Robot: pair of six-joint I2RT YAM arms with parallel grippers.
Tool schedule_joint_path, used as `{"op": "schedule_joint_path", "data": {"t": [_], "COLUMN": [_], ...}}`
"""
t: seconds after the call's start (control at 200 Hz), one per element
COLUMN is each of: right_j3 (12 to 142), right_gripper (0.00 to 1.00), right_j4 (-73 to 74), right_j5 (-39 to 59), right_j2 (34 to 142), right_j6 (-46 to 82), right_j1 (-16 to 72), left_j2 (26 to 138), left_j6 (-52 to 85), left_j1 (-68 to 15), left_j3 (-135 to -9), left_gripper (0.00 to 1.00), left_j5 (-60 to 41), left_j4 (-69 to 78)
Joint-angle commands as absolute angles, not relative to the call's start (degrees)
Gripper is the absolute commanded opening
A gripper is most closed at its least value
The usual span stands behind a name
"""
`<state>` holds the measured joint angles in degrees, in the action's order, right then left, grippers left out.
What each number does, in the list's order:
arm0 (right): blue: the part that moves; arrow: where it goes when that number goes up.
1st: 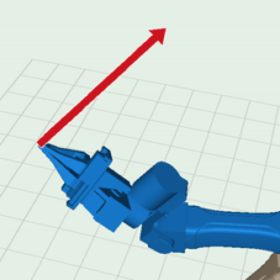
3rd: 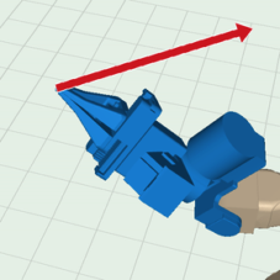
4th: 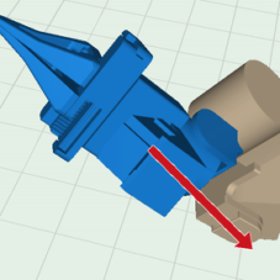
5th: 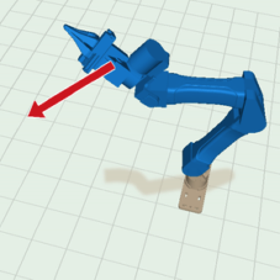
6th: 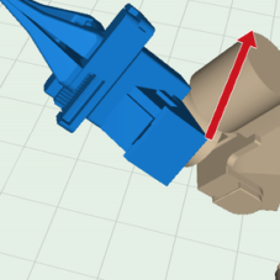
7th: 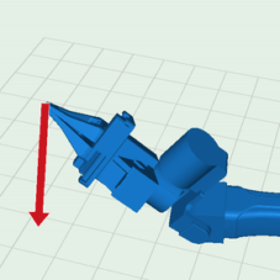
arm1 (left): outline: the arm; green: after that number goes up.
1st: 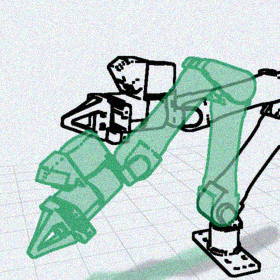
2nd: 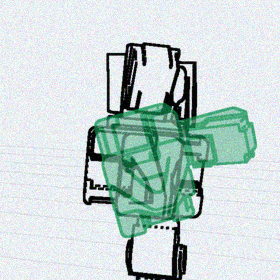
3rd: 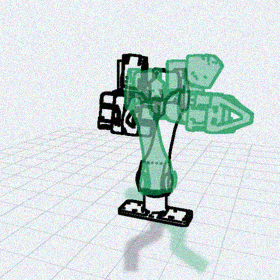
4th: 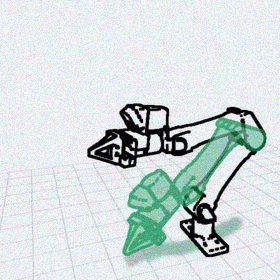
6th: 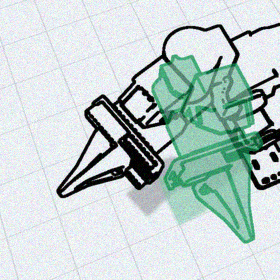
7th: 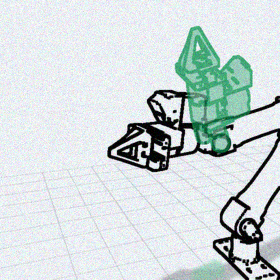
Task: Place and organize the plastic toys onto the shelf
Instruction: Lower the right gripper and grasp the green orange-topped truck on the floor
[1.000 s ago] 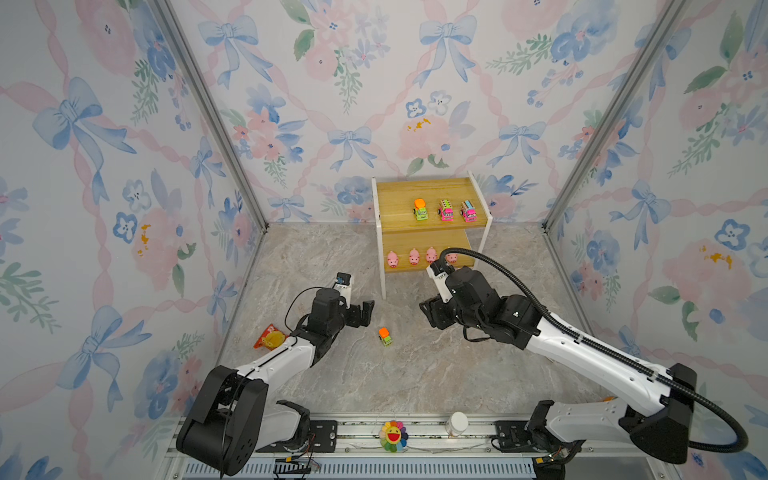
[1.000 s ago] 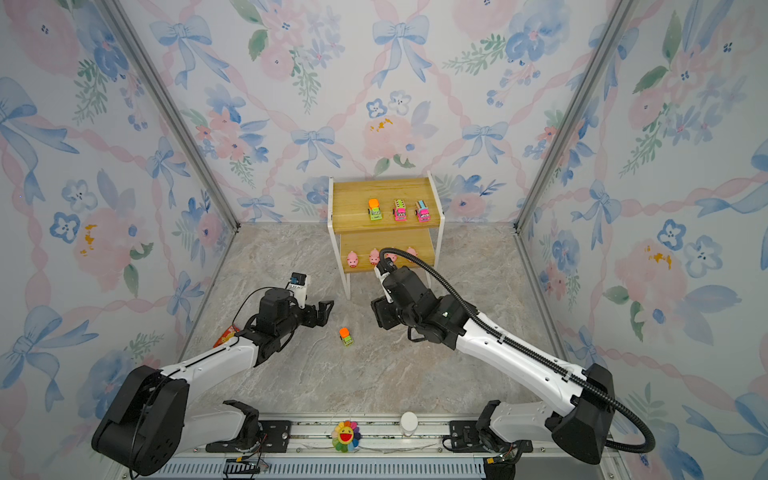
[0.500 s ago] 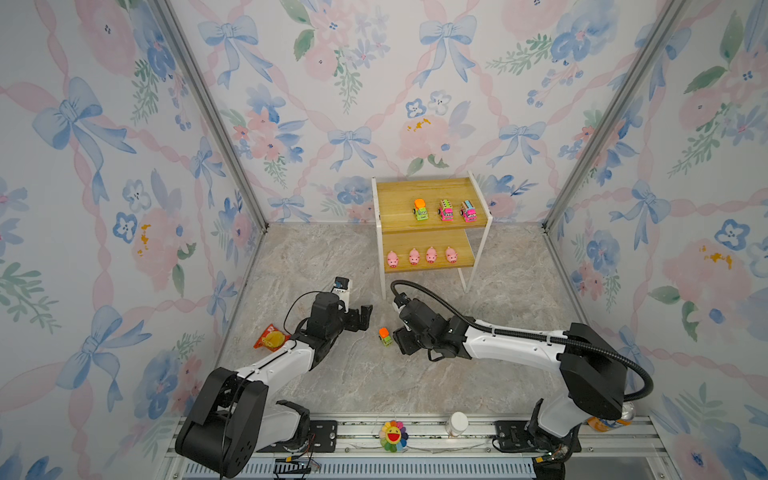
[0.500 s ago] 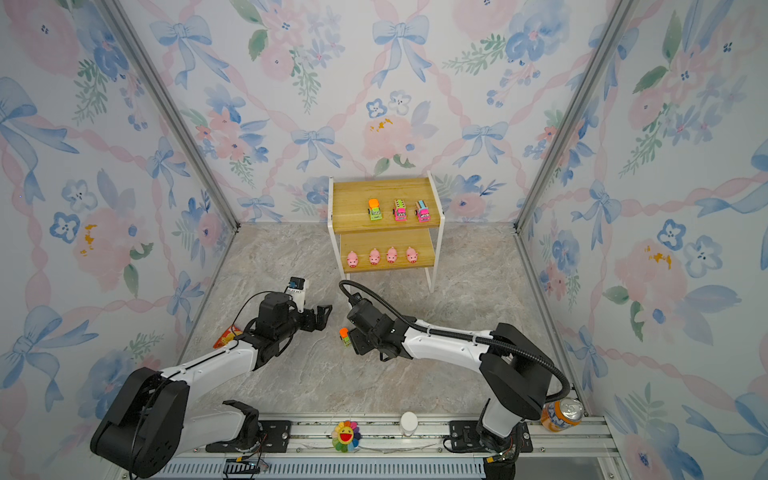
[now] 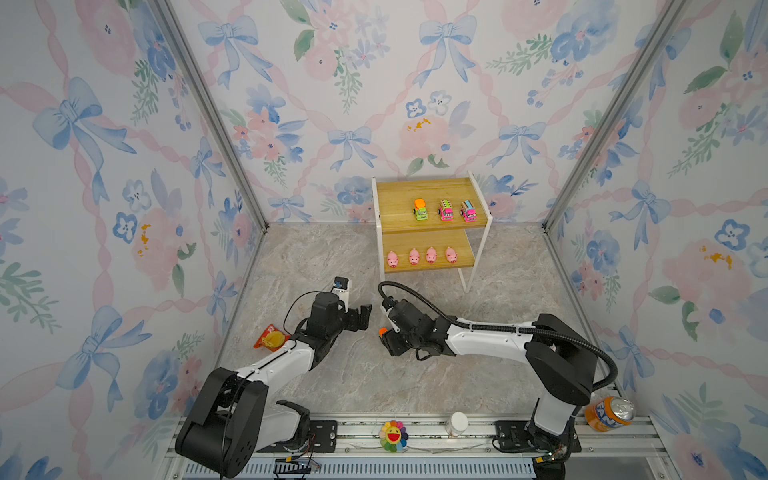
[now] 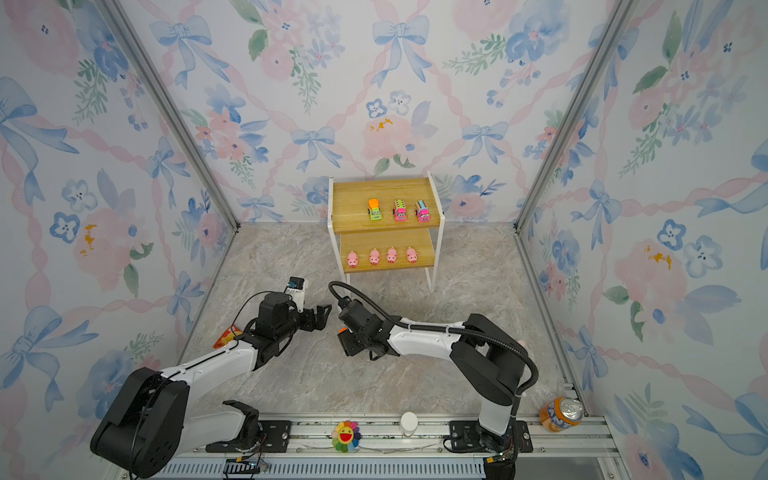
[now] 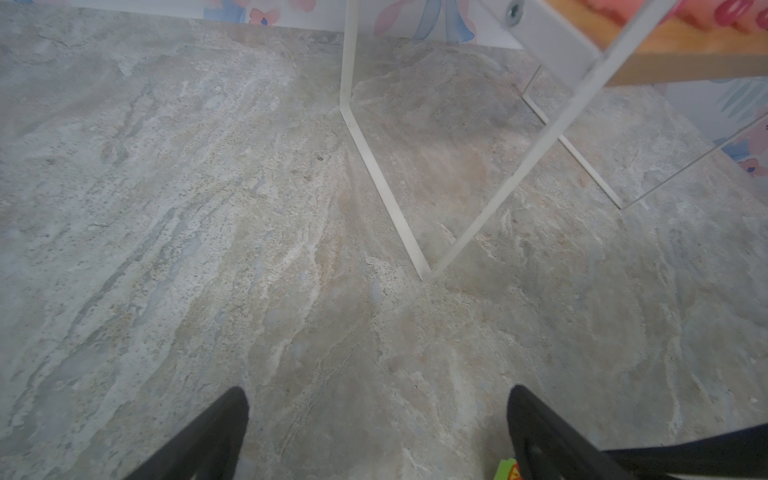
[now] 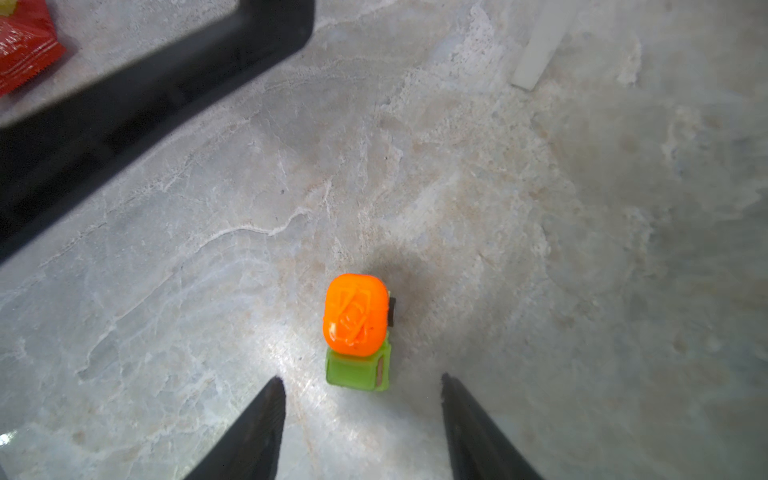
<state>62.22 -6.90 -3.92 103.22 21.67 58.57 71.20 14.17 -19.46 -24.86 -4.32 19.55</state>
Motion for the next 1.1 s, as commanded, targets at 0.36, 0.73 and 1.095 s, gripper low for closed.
{"op": "schedule_joint_path", "data": {"t": [0.36, 0.73, 1.095], "right_j3": [65.92, 66.6, 67.47], "right_gripper": [0.56, 0.36, 0.25], "right_j4": [-6.24, -6.85, -7.94], "right_j5": [-0.42, -0.43, 0.25], "right_j2": [108.34, 109.06, 109.51], "right_j6": [21.73, 22.23, 22.55], "right_j1": [58.71, 57.77, 57.37], "left_j2": [72.82, 73.48, 73.79], "left_j6": [14.85, 14.68, 14.42], "left_j1": [-19.0, -18.85, -18.69], "left_j3": [-25.07, -25.31, -25.52], "left_gripper": [0.98, 0.98, 0.98], "left_j5": [-3.69, -3.52, -3.67], "left_j4": [19.27, 19.31, 19.27]}}
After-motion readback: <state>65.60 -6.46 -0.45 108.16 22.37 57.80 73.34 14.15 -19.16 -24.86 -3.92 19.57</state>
